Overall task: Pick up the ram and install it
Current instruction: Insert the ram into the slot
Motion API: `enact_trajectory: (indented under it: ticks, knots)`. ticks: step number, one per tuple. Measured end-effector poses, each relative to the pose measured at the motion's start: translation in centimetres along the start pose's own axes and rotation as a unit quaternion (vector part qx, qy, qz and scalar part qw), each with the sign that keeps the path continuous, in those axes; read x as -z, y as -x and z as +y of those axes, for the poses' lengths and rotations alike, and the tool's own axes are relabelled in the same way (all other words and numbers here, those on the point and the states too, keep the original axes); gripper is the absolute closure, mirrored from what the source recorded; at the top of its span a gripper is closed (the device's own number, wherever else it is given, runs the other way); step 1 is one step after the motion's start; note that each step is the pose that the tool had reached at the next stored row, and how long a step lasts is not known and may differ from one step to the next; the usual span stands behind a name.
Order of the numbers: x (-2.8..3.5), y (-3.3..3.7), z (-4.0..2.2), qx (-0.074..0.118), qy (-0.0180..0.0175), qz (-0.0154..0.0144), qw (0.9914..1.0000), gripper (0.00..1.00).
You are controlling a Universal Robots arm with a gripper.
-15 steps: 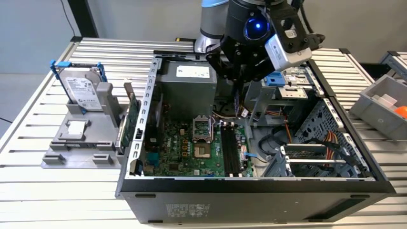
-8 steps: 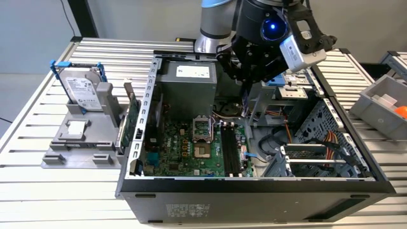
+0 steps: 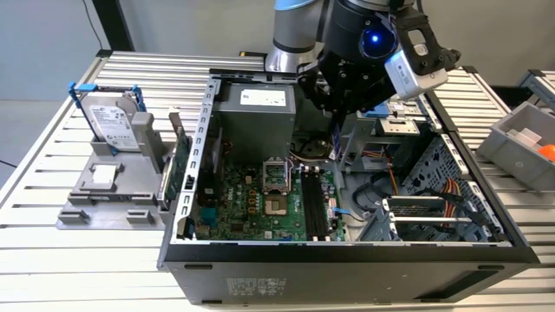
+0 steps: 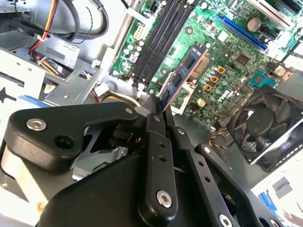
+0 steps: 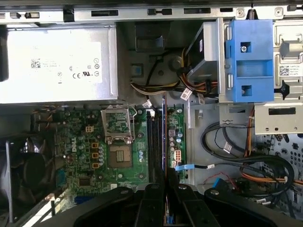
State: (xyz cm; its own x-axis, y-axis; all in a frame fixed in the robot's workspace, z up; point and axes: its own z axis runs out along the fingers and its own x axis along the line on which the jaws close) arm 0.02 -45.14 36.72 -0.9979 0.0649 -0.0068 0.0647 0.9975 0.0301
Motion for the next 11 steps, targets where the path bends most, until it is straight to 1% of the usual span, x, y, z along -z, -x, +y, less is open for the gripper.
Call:
enact_trajectory:
  ticks: [11]
  knots:
    - [-1.68,0.17,-0.31,0.000,-0.0002,0.0000,1.00000,1.00]
